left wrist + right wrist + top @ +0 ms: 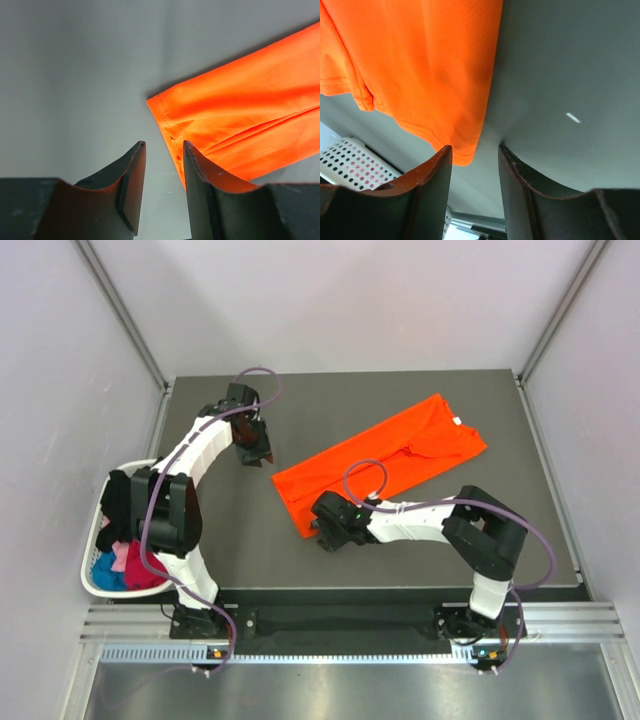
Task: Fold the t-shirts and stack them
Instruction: Fold the tshirt
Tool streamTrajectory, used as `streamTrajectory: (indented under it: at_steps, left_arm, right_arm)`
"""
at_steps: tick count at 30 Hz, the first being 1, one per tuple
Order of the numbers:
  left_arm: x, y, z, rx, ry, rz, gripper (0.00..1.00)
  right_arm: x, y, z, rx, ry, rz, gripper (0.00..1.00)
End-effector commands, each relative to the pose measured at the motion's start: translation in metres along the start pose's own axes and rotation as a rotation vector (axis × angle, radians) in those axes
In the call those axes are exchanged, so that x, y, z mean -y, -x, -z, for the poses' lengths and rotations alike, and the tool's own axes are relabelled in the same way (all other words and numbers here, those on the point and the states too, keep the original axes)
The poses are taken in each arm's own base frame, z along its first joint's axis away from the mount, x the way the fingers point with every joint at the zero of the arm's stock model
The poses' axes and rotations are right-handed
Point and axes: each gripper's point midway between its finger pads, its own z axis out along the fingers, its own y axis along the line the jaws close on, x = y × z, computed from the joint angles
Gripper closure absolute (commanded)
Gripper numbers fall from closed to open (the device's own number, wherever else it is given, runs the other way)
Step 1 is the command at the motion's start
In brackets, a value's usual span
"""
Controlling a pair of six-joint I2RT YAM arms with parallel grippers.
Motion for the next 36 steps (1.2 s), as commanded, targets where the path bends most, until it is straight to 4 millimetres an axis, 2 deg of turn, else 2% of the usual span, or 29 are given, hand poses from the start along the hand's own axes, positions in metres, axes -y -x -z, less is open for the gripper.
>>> streamTrajectory:
  at_steps: [1,10,12,13,14,16,17,18,21,22,23,24,26,27,29,30,31,32,33,35,36]
  left_arm:
    - [0.003,0.011,0.012,0.056,-0.019,-0.014,0.59]
    - [0.001,0.014,0.012,0.067,-0.006,-0.006,0.59]
    - [0.001,0.013,0.012,0.064,-0.008,-0.009,0.59]
    - [0.002,0.012,0.012,0.058,-0.015,-0.015,0.59]
    - [0.003,0.011,0.012,0.053,-0.023,-0.02,0.59]
    - [0.006,0.01,0.014,0.048,-0.038,-0.034,0.59]
    - [0.008,0.008,0.019,0.049,-0.05,-0.041,0.59]
    - [0.009,0.003,0.02,0.044,-0.053,-0.048,0.59]
    - [0.021,-0.004,0.033,0.063,-0.125,-0.056,0.58]
    - [0.021,-0.015,0.031,0.043,-0.127,-0.055,0.57]
    - [0.023,-0.019,0.036,0.045,-0.138,-0.061,0.57]
    - [0.024,-0.027,0.036,0.033,-0.133,-0.076,0.57]
    - [0.024,-0.048,0.033,-0.006,-0.118,-0.11,0.57]
    - [0.024,-0.061,0.034,-0.021,-0.125,-0.125,0.57]
    - [0.042,-0.083,0.041,-0.038,-0.183,-0.164,0.57]
    - [0.047,-0.092,0.041,-0.043,-0.196,-0.18,0.56]
    - [0.056,-0.114,0.037,-0.068,-0.213,-0.221,0.56]
    - [0.062,-0.122,0.04,-0.068,-0.231,-0.218,0.55]
    - [0.067,-0.144,0.037,-0.107,-0.247,-0.237,0.55]
    - [0.079,-0.156,0.038,-0.116,-0.304,-0.216,0.55]
    - [0.079,-0.169,0.034,-0.136,-0.301,-0.22,0.55]
  right_arm:
    - [-0.017,-0.012,-0.001,-0.008,0.049,-0.022,0.57]
    - [-0.011,-0.024,-0.007,-0.026,0.017,-0.01,0.61]
    - [-0.006,-0.024,-0.007,-0.03,0.012,-0.007,0.72]
    - [-0.006,-0.025,-0.007,-0.036,0.024,-0.006,0.84]
    - [-0.007,-0.024,-0.003,-0.04,0.034,-0.004,0.9]
    - [0.005,-0.016,-0.001,-0.03,0.022,0.032,1.0]
    - [0.005,-0.015,0.008,-0.038,0.04,0.069,1.0]
    - [0.021,-0.007,0.008,-0.028,0.01,0.097,1.0]
    - [0.051,0.006,0.021,-0.03,-0.042,0.188,1.0]
    - [0.07,0.012,0.025,-0.022,-0.102,0.217,1.0]
    - [0.078,0.014,0.034,-0.038,-0.113,0.251,1.0]
    - [0.103,0.023,0.035,-0.032,-0.166,0.276,1.0]
    - [0.129,0.028,0.043,-0.05,-0.205,0.314,1.0]
    - [0.148,0.036,0.05,-0.051,-0.222,0.33,1.0]
    - [0.161,0.04,0.063,-0.071,-0.212,0.346,1.0]
    - [0.18,0.049,0.064,-0.067,-0.245,0.357,1.0]
    - [0.188,0.053,0.068,-0.071,-0.255,0.364,1.0]
    - [0.189,0.053,0.075,-0.087,-0.235,0.366,1.0]
    - [0.205,0.062,0.078,-0.077,-0.276,0.386,1.0]
    - [0.211,0.067,0.087,-0.08,-0.274,0.413,1.0]
    - [0.222,0.075,0.091,-0.068,-0.314,0.429,0.99]
